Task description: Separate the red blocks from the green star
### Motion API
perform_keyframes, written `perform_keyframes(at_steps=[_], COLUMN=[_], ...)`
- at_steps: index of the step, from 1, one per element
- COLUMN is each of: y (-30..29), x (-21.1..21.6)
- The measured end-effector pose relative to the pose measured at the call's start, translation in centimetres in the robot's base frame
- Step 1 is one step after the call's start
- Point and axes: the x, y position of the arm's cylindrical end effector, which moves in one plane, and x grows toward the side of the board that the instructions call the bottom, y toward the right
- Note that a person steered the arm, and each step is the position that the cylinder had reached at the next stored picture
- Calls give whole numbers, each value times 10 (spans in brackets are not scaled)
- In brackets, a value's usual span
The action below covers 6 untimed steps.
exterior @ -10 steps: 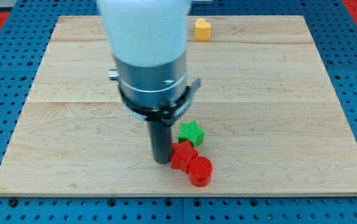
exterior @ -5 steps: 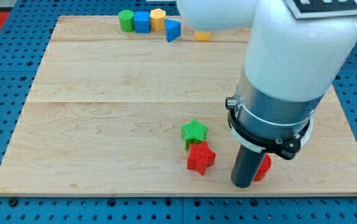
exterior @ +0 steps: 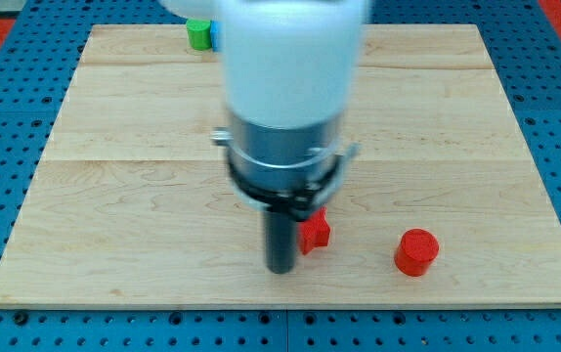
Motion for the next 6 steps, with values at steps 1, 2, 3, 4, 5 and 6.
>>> perform_keyframes(at_steps=[1,2,3,4,5,6], y=[-3,0,75,67,-65,-77], x=[-2,-42,-40,-33,-25,-76])
